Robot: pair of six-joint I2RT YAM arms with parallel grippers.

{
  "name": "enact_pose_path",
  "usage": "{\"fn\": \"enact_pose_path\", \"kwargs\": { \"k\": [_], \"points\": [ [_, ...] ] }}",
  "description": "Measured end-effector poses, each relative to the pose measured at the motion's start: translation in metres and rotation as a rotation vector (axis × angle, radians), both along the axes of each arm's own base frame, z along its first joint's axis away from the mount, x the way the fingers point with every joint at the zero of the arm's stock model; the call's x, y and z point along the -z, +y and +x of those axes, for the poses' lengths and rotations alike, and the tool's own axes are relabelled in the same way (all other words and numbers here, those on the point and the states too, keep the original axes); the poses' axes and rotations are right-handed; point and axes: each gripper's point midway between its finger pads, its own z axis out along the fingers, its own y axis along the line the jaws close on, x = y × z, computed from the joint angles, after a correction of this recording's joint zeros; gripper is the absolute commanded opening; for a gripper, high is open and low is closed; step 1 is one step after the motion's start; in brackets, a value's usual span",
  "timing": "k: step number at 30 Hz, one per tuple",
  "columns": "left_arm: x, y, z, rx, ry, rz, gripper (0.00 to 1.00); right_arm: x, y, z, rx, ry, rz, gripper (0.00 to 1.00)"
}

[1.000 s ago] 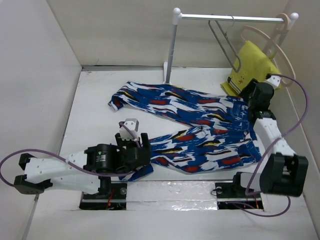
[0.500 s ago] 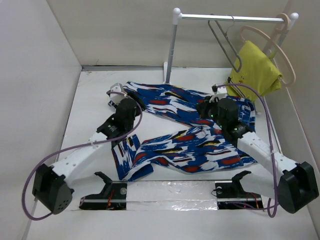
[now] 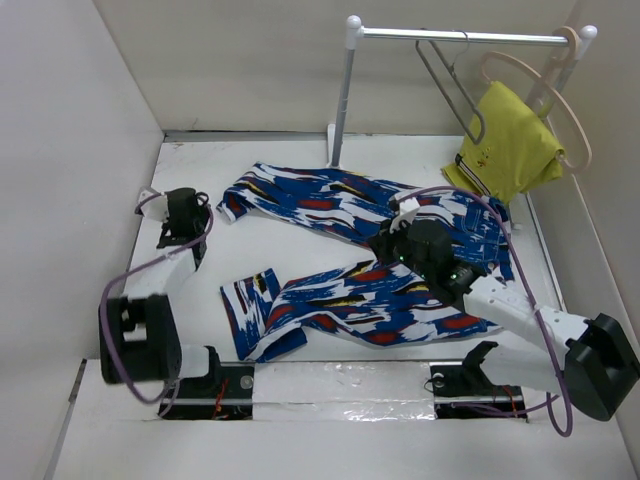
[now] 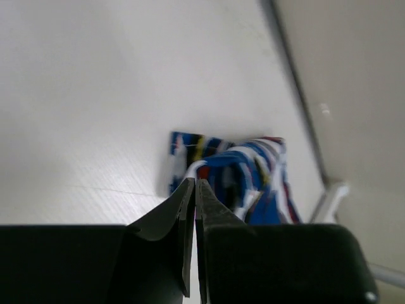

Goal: Place the trousers on the hanger
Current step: Flatten out the trousers at the center of the board.

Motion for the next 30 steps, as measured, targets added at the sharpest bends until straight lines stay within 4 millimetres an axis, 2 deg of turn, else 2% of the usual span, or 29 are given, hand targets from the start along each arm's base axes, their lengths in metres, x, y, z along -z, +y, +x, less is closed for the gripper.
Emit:
{"fn": "enact_pose_path", "kwargs": {
  "k": [2,4,5,8,18,21,30],
  "points": [
    [0.032,0.007,0.009,0.004,0.098,-0.014,0.06,-0.001,-0.002,0.001,0.012,-0.007,-0.005,0.0],
    [0.059,0.003,0.02,0.039,0.183,-0.024,0.13,-0.002,-0.005,0.001,0.025,-0.016,-0.006,0.0],
    [0.072,0.001,0.026,0.053,0.223,-0.028,0.2,-0.003,-0.007,0.001,0.031,-0.022,-0.006,0.0],
    [0.091,-0.001,0.038,0.079,0.289,-0.022,0.31,-0.006,-0.011,-0.001,0.042,-0.034,-0.004,0.0],
    [0.107,0.003,0.074,0.136,0.371,0.027,0.34,-0.01,-0.017,0.0,0.069,-0.051,-0.001,0.0],
    [0.12,0.0,0.079,0.163,0.411,0.034,0.34,-0.011,-0.018,0.0,0.076,-0.055,-0.002,0.0],
    [0.121,-0.011,0.09,0.206,0.423,0.071,0.32,-0.012,-0.019,0.001,0.082,-0.059,-0.003,0.0]
  ]
}}
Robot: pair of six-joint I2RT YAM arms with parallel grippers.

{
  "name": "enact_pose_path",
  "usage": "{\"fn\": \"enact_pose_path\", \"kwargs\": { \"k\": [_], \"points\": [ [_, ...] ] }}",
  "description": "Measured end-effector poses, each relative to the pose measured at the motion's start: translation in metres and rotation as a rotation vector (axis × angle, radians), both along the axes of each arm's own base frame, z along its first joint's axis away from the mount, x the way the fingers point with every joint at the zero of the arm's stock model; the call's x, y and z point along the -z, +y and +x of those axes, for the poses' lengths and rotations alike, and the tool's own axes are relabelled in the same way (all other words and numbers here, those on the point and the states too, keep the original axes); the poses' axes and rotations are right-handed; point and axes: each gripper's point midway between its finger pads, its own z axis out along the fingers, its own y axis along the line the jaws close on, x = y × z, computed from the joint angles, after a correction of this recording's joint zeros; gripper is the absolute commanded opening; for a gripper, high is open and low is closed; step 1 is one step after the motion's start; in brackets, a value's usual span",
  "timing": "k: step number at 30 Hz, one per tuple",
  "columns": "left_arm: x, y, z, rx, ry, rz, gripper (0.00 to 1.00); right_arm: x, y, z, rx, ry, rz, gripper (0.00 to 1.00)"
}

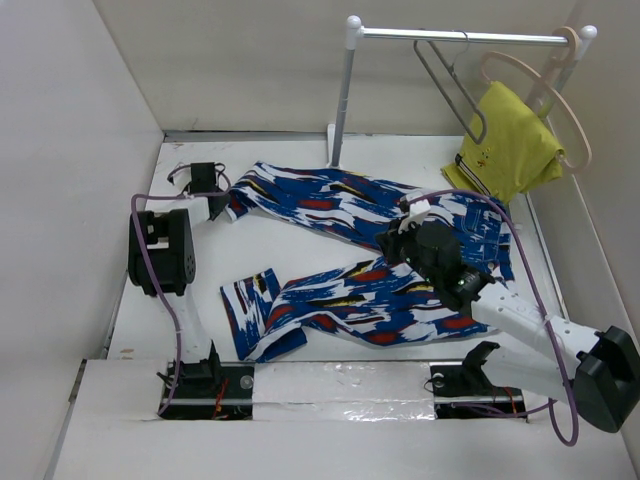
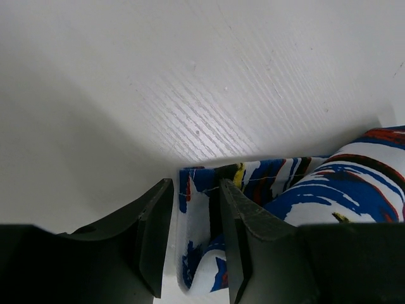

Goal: Place the trousers on the hanger
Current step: Flatten out the trousers at the center of the board.

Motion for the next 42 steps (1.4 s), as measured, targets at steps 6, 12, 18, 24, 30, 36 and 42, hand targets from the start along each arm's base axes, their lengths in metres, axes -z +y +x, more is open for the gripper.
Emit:
{"fn": "enact_pose_path", "kwargs": {
  "k": [6,12,18,24,30,36,42],
  "points": [
    [0.002,-0.003,0.002,0.01,0.009,0.009,0.0,-0.002,0.0,-0.001,-0.002,-0.003,0.002,0.0],
    [0.001,-0.003,0.003,0.009,0.011,0.029,0.0,-0.009,-0.001,-0.003,-0.004,-0.021,0.017,0.0],
    [-0.02,0.015,-0.002,-0.029,0.016,0.052,0.0,-0.005,0.0,-0.004,-0.008,-0.015,0.011,0.0],
    [-0.117,0.074,-0.013,-0.172,-0.159,0.136,0.0,-0.003,0.0,-0.005,-0.008,-0.013,0.007,0.0],
    [-0.181,0.106,-0.029,-0.274,-0.321,0.179,0.0,-0.003,0.001,-0.006,-0.01,-0.014,0.007,0.0],
    [-0.14,0.108,-0.049,-0.28,-0.268,0.144,0.0,-0.003,0.001,-0.006,-0.009,-0.014,0.006,0.0],
    [-0.134,0.111,-0.052,-0.291,-0.262,0.151,0.01,-0.003,0.0,-0.006,-0.008,-0.013,0.005,0.0]
  ]
}}
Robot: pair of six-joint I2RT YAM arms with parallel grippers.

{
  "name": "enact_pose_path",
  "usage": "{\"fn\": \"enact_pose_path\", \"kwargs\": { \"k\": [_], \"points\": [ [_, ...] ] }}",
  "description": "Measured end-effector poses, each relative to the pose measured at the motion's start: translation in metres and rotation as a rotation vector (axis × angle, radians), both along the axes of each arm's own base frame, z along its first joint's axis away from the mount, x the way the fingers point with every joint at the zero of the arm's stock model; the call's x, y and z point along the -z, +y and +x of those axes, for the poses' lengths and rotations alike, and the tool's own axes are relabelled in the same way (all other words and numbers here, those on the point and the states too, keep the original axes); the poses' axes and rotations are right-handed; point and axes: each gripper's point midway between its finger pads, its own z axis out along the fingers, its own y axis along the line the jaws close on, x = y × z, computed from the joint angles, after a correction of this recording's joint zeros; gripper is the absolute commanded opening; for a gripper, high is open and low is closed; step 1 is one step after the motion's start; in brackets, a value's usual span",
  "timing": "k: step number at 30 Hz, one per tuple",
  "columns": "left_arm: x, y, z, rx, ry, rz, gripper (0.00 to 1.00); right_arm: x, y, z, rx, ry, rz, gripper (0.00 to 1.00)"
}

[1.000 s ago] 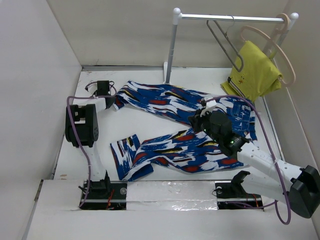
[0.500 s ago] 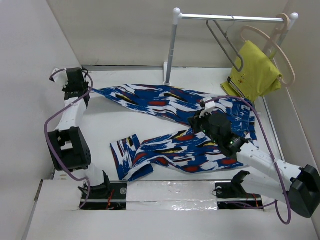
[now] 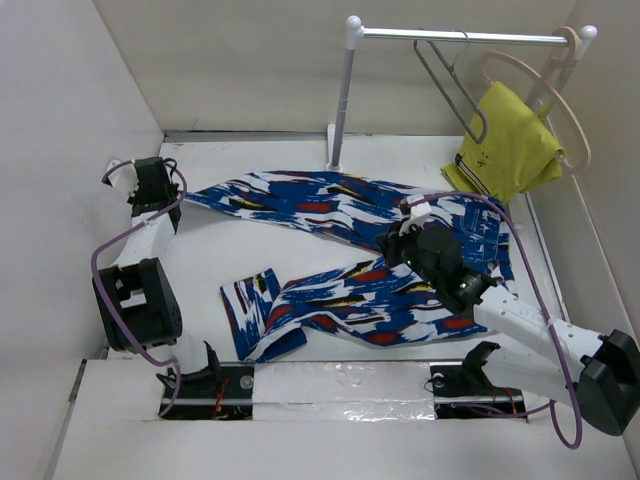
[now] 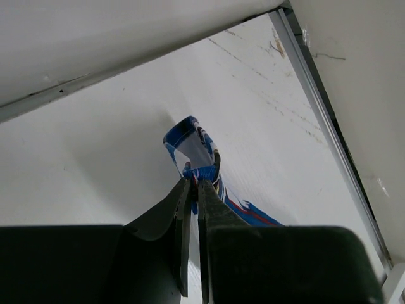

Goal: Place the trousers on the hanger
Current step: Flatten out the trousers at the center of the board.

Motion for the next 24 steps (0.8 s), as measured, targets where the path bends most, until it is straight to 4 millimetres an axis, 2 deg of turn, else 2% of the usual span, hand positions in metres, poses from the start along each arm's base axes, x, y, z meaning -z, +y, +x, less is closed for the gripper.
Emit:
{"fn": "enact_pose_path", "kwargs": {
  "k": [2,7,9,12,15,17,18,20,23,24],
  "points": [
    [0.004,0.003,0.0,-0.003,0.011,0.002,0.06,0.0,0.0,0.0,0.0,0.0,0.0,0.0],
    [0.035,0.019,-0.008,-0.034,0.097,-0.012,0.3,0.008,0.003,0.001,-0.015,0.011,-0.023,0.06],
    [0.04,0.022,-0.012,-0.043,0.116,-0.019,0.4,0.016,0.007,0.0,-0.036,0.03,-0.042,0.08],
    [0.031,0.021,-0.013,-0.046,0.097,-0.02,0.41,0.03,0.016,-0.001,-0.078,0.061,-0.072,0.12],
    [-0.004,0.016,-0.015,-0.026,0.016,-0.011,0.38,0.039,0.032,-0.006,-0.137,0.08,-0.101,0.13],
    [-0.035,0.007,-0.015,0.002,-0.062,0.001,0.31,0.042,0.046,-0.011,-0.182,0.084,-0.117,0.0],
    [-0.051,0.0,-0.015,0.024,-0.104,0.01,0.26,0.042,0.054,-0.014,-0.205,0.086,-0.122,0.0],
    [-0.084,-0.026,-0.013,0.102,-0.191,0.022,0.21,0.04,0.075,-0.018,-0.251,0.087,-0.124,0.0],
    [-0.121,-0.082,-0.012,0.265,-0.291,0.014,0.17,0.034,0.117,-0.023,-0.325,0.092,-0.113,0.02],
    [-0.13,-0.104,-0.014,0.329,-0.316,0.006,0.17,0.032,0.133,-0.023,-0.348,0.09,-0.106,0.15]
  ]
}}
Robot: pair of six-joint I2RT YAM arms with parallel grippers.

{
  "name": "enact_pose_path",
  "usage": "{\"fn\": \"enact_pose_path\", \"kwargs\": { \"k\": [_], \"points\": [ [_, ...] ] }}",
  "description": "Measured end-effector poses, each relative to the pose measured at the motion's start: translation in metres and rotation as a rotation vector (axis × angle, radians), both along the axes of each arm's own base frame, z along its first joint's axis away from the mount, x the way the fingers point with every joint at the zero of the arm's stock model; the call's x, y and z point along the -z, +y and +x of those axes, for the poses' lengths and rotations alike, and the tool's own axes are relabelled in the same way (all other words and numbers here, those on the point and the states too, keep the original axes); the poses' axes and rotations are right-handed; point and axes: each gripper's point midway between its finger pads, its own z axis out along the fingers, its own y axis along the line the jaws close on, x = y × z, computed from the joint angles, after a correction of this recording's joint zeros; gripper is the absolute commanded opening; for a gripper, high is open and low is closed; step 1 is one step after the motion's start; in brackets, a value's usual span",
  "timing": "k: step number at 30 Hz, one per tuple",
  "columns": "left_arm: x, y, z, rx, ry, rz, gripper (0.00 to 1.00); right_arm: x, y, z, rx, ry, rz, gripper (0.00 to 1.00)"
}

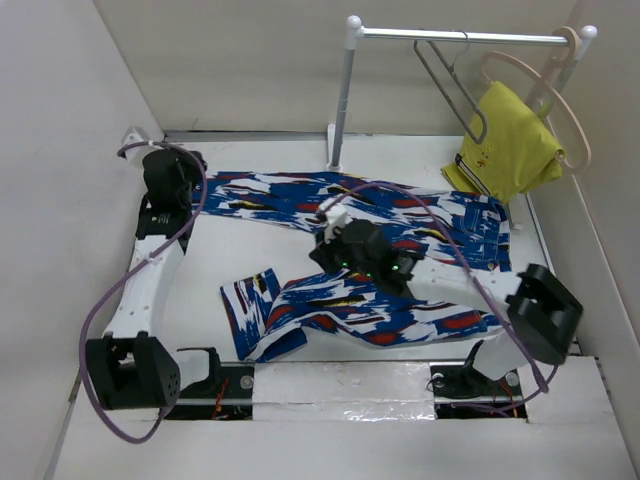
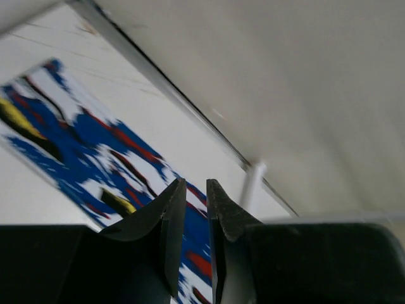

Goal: Place the trousers on the hanger
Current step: Flatten out the trousers at the center of the board.

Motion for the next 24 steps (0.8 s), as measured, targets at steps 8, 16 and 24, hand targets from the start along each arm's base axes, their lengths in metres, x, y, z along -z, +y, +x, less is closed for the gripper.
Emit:
{"fn": "enact_pose_path", "kwargs": {
  "k": [8,16,24],
  "points": [
    [-0.057,-0.066,-0.062,0.282,-0.164,-0.001,0.18,0.048,0.092,0.002,-0.104,0.079,-0.037,0.5],
    [-0.078,-0.08,-0.134,0.379,-0.312,0.066,0.2,0.122,0.122,0.006,-0.127,0.196,-0.126,0.48],
    [-0.034,-0.09,-0.137,0.444,-0.212,0.091,0.21,0.124,0.148,0.02,-0.12,0.203,-0.094,0.01]
  ]
}}
